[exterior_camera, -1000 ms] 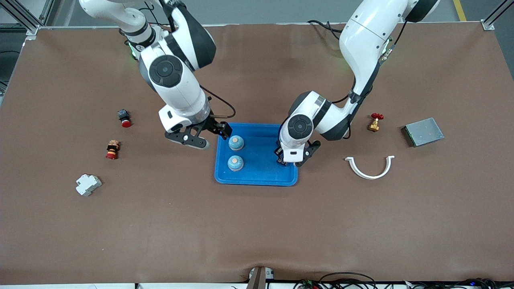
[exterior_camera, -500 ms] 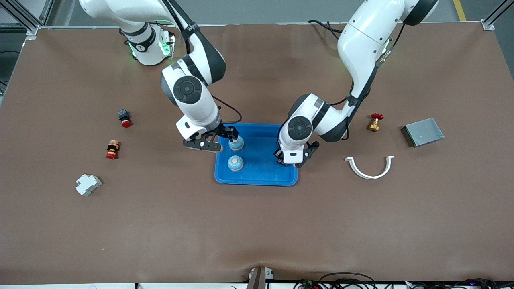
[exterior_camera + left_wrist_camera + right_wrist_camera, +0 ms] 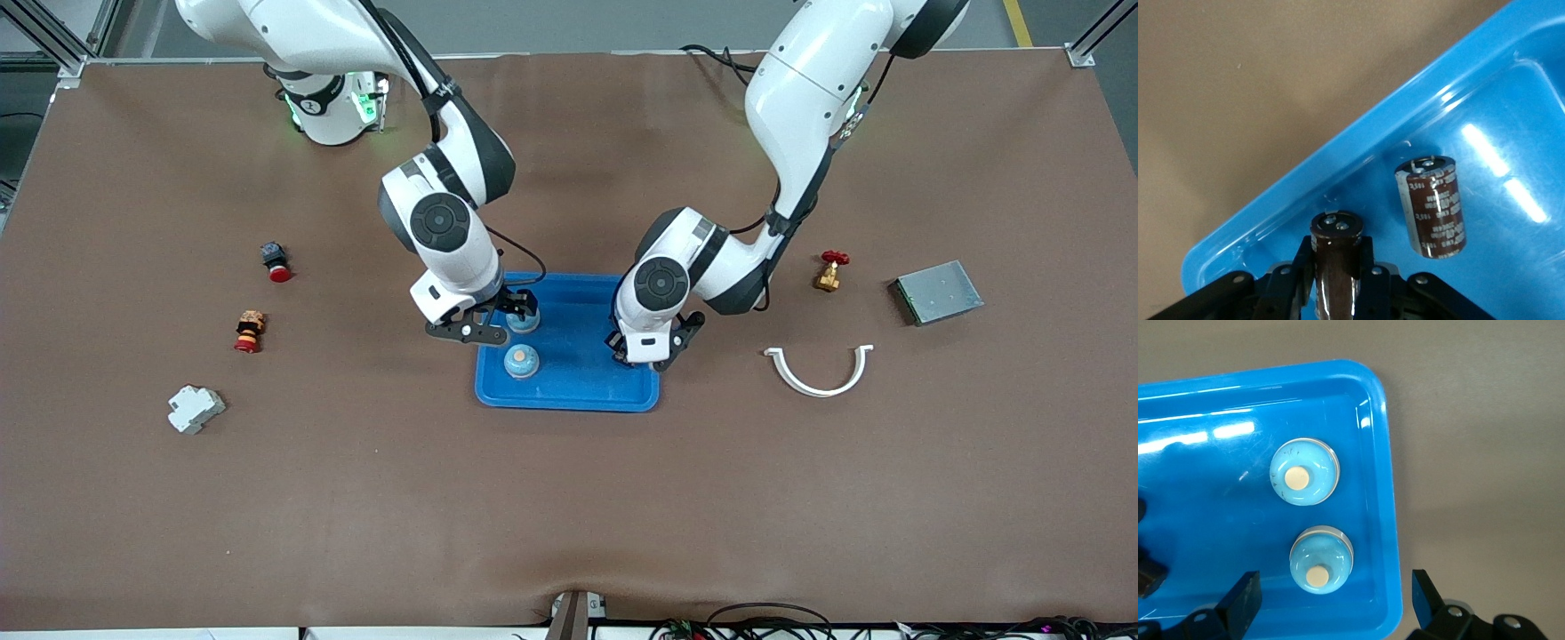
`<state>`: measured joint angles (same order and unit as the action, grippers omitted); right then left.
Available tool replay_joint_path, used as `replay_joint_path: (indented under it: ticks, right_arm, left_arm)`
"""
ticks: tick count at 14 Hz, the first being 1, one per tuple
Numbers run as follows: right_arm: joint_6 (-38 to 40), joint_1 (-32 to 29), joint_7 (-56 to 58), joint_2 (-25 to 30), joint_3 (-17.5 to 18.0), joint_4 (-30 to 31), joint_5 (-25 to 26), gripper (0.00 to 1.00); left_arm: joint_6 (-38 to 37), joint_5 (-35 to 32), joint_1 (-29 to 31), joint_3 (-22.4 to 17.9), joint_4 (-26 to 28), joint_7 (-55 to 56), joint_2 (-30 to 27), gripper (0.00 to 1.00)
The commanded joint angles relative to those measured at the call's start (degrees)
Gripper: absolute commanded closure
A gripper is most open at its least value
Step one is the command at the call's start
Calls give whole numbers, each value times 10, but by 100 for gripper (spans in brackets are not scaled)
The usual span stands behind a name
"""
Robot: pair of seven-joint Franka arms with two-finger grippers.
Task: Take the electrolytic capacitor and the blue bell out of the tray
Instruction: 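Set the brown capacitor inside the white arch with the left gripper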
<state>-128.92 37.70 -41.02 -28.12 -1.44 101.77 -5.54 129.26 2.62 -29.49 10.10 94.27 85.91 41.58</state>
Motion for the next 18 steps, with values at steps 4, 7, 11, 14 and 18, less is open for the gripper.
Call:
replay_joint_path:
  ticks: [4, 7, 11, 14, 18]
  right_arm:
    - [-7, 18, 9, -64, -7, -56, -3, 0]
    - [-27, 22, 10, -81, -7, -57, -3, 0]
    - [-32, 27, 11, -95, -7, -58, -1, 0]
    - [-32, 28, 12, -99, -6, -56, -2, 0]
    - [-32, 36, 12, -106, -6, -53, -3, 0]
  left_arm:
    - [-52, -13, 11, -13, -1, 9, -76, 100]
    - [-96, -31, 45, -15, -1, -22, -117, 100]
    - [-161, -34, 129, -14, 2, -120, -145, 100]
    - [-182, -36, 203, -15, 7, -234, -143, 100]
    - [-175, -78, 266, -13, 32, -313, -129, 100]
